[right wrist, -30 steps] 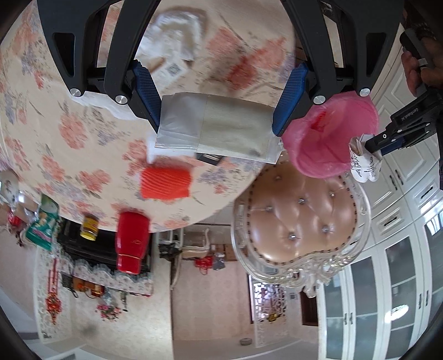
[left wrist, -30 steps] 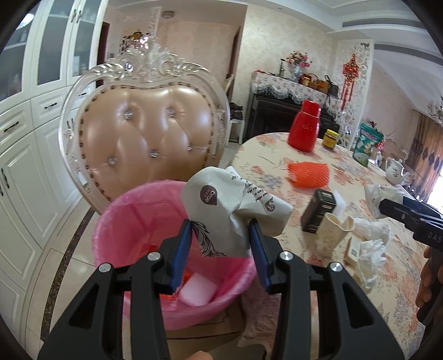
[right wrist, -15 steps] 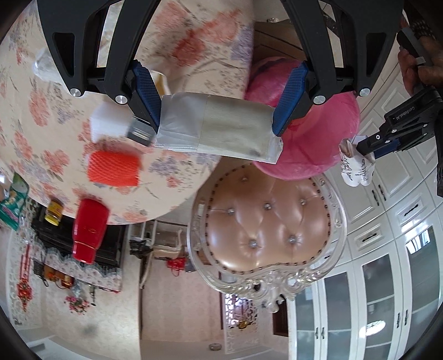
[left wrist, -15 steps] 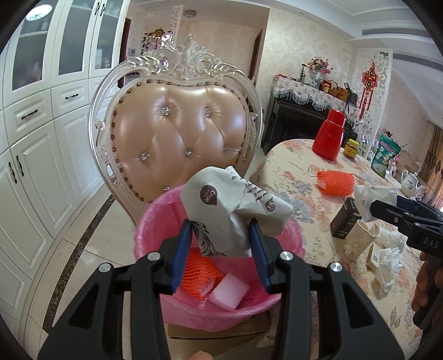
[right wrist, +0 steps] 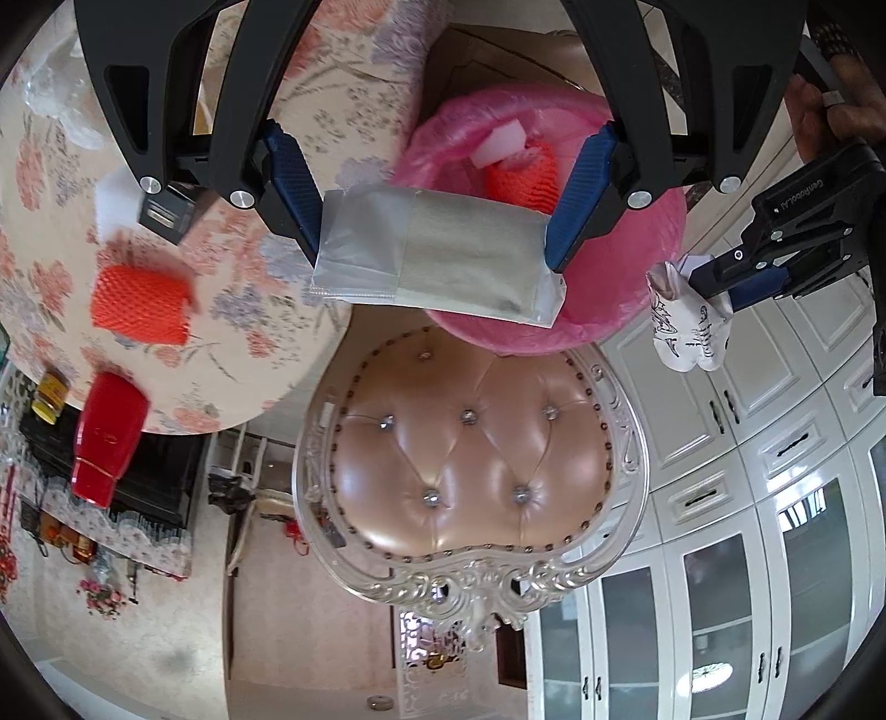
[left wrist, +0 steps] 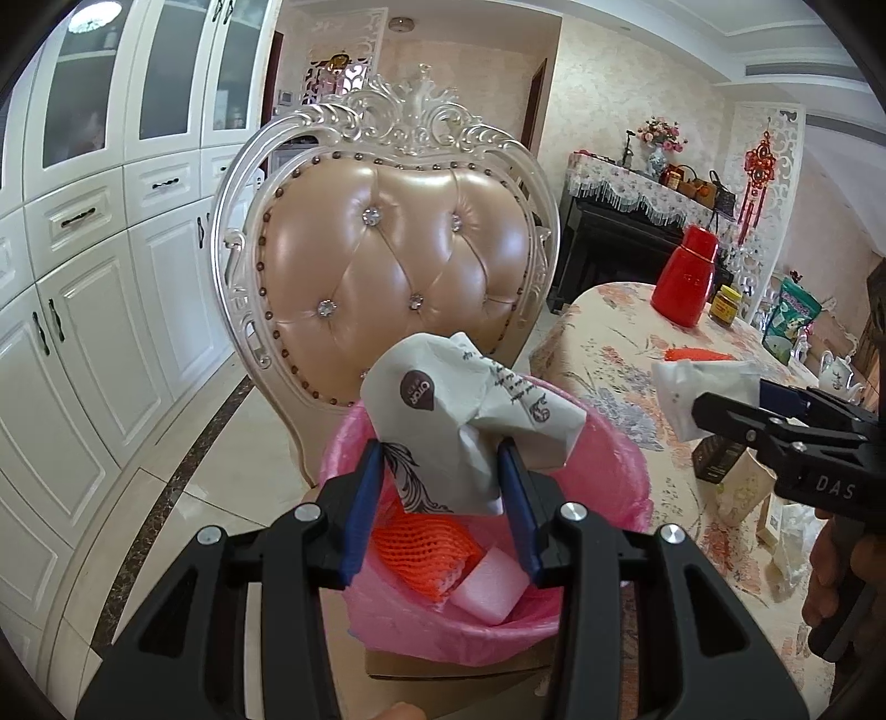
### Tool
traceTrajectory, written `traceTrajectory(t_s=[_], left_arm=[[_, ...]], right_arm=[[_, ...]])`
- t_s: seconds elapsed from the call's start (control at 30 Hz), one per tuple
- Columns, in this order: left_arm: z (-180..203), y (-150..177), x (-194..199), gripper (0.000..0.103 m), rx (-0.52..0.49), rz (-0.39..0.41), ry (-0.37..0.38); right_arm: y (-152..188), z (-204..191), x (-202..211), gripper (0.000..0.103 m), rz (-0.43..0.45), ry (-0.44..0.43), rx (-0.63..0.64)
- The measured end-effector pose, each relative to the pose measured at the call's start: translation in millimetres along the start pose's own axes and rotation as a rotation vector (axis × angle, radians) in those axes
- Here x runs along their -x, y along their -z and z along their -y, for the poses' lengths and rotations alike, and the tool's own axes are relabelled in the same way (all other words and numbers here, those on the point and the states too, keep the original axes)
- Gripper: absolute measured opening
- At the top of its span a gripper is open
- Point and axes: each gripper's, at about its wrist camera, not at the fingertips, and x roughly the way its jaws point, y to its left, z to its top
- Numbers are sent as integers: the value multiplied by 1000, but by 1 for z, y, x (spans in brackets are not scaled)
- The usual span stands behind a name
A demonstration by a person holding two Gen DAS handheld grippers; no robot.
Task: Collect trash
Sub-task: 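Carry both items over the wastebasket and open both tools to drop them, then move both open tools back toward the remaining trash on the table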
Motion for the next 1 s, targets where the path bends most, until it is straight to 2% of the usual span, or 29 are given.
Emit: traceTrajectory(t_s=[0.53, 0.63, 0.87, 0.93, 1.0], left_arm=[[-14, -3, -3, 41, 13, -5, -12], [-16, -3, -4, 41, 14, -9, -14], [-13, -2, -10, 42, 13, -19, 4], [-10, -2, -12, 44, 11, -25, 10], [-8, -3, -14, 56, 9, -27, 16]], right_arm=[[-14, -25, -31, 78, -29, -54, 27], [-15, -26, -33, 82, -30, -51, 29], [-17, -17, -28, 85, -19, -29, 15], [-16, -12, -25, 85, -16, -17, 11], [-14, -7, -21, 85, -12, -9, 3]])
